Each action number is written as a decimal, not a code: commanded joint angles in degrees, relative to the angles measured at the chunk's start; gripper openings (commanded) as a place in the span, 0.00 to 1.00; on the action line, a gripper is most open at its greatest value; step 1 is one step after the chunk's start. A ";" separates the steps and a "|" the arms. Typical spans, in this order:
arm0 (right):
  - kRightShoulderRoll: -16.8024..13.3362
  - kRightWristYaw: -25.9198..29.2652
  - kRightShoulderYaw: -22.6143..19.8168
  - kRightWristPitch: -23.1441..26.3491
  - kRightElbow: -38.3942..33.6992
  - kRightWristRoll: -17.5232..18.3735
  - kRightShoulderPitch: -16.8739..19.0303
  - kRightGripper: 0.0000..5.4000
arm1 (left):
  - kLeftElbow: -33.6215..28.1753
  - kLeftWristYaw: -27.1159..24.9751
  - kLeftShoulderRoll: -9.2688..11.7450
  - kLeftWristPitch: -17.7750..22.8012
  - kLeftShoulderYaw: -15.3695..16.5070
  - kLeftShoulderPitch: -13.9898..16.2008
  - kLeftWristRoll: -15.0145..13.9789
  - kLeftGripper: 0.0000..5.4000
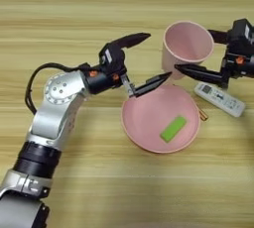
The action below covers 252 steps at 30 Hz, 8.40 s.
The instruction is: Move the objects on the table
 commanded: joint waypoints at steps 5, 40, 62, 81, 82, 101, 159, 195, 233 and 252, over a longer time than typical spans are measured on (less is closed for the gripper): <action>-0.72 -0.08 1.61 1.29 -3.43 1.52 0.64 0.82 | -2.23 -1.44 -0.32 1.80 -2.49 0.55 -0.41 1.00; -0.21 -0.28 4.79 0.75 -3.86 0.98 1.50 0.89 | -2.21 -3.00 -0.20 1.94 -4.22 1.37 0.15 0.76; -1.33 0.05 0.92 -1.87 -2.96 1.68 5.09 1.00 | -0.96 -2.48 -0.91 1.40 -3.48 1.29 0.03 0.76; -3.14 0.42 -14.32 -6.33 -2.38 7.74 14.61 1.00 | 2.52 -3.40 -1.49 1.56 -2.20 0.41 -0.69 0.76; -2.95 0.00 -15.63 -5.83 -2.72 9.26 14.32 1.00 | 2.55 -3.35 -1.86 1.96 -2.19 0.58 -1.05 0.76; 7.43 -24.21 -17.38 -13.07 8.61 2.73 2.39 1.00 | 18.57 22.16 -9.33 -1.66 6.14 -2.37 6.75 0.76; 11.76 -26.48 -14.22 -20.42 16.76 -2.93 1.96 1.00 | 46.39 40.98 -12.74 -12.96 10.93 -6.62 16.00 1.00; 11.82 -26.16 -13.80 -20.59 17.51 -3.17 1.69 1.00 | 28.01 40.18 -13.86 -20.73 9.92 0.54 15.75 1.00; 14.21 -15.85 5.10 -18.36 45.73 -20.18 -13.63 1.00 | 21.62 36.26 -8.79 -19.48 19.46 -5.27 4.57 1.00; 18.94 -6.73 11.39 -13.11 60.07 -24.94 -19.35 1.00 | 32.40 37.21 -10.68 -28.57 22.19 -7.29 4.80 1.00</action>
